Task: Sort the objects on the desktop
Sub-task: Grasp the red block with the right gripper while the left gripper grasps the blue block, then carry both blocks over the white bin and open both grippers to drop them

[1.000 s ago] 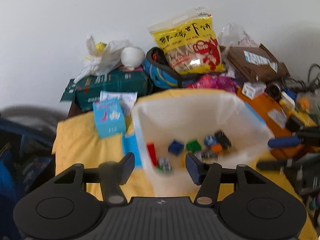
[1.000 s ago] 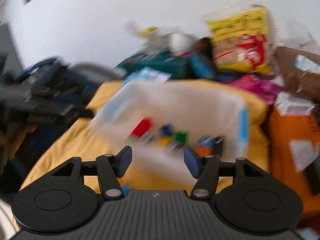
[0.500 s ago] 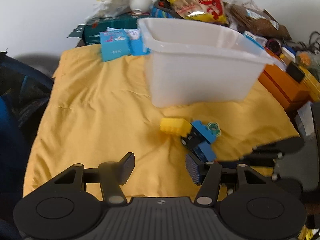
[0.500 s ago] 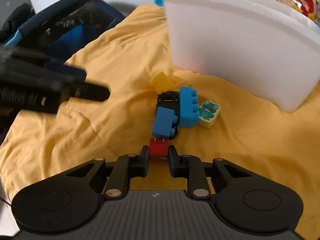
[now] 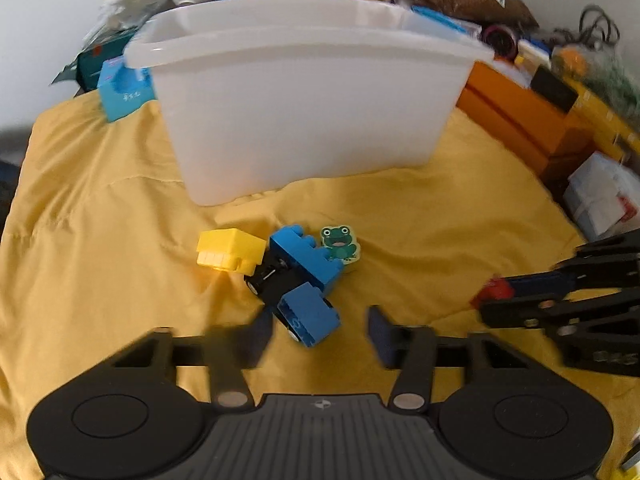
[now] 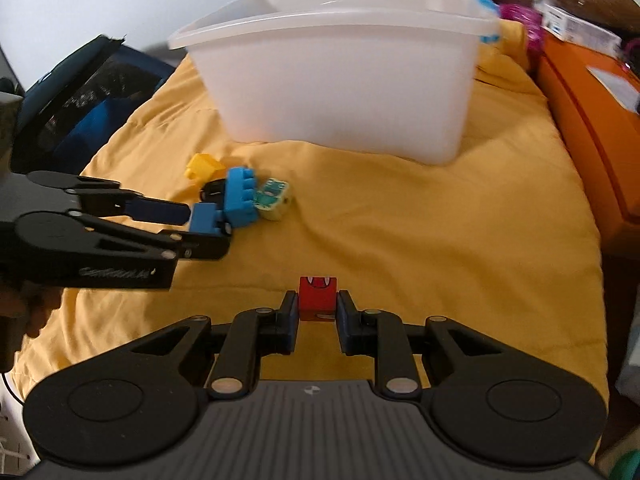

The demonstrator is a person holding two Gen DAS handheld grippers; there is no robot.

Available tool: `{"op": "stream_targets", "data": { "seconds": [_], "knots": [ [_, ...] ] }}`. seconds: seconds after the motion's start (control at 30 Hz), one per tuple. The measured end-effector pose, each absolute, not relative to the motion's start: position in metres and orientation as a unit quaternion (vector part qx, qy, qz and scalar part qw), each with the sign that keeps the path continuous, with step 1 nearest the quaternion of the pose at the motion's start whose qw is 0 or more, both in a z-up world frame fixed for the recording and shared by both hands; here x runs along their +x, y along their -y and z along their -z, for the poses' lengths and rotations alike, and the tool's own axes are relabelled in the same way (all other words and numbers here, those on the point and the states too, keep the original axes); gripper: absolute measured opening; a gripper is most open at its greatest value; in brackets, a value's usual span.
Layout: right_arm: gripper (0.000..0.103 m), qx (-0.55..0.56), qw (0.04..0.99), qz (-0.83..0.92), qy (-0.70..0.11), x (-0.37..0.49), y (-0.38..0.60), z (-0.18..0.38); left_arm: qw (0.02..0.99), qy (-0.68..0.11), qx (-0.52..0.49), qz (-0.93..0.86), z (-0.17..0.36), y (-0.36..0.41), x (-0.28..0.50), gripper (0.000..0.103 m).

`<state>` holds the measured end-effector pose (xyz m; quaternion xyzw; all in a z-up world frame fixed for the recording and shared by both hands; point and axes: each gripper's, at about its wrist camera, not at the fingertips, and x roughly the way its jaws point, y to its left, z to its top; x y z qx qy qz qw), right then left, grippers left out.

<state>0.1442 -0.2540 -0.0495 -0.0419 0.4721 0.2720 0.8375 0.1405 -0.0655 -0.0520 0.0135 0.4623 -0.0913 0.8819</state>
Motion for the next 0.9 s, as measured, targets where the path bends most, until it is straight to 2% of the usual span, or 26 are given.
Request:
{"op": "stream_targets", "data": {
  "seconds": [0.23,0.4,0.9],
  "knots": [
    [0.022,-0.026,0.837,-0.273,-0.473,0.144,0.256,0.051,0.885,-0.457,0.019,0.092,0.048,0.057,0.132,0.032],
    [0.022,-0.012,0.846,-0.280,-0.454,0.152,0.255,0.035,0.898,-0.432,-0.011,0.086,0.023,0.043,0.123,0.032],
    [0.022,0.022,0.894,-0.291,-0.339,0.219,0.253,-0.083,0.934,-0.347,-0.043,0.078,-0.096,0.010,0.152,0.032]
  ]
}}
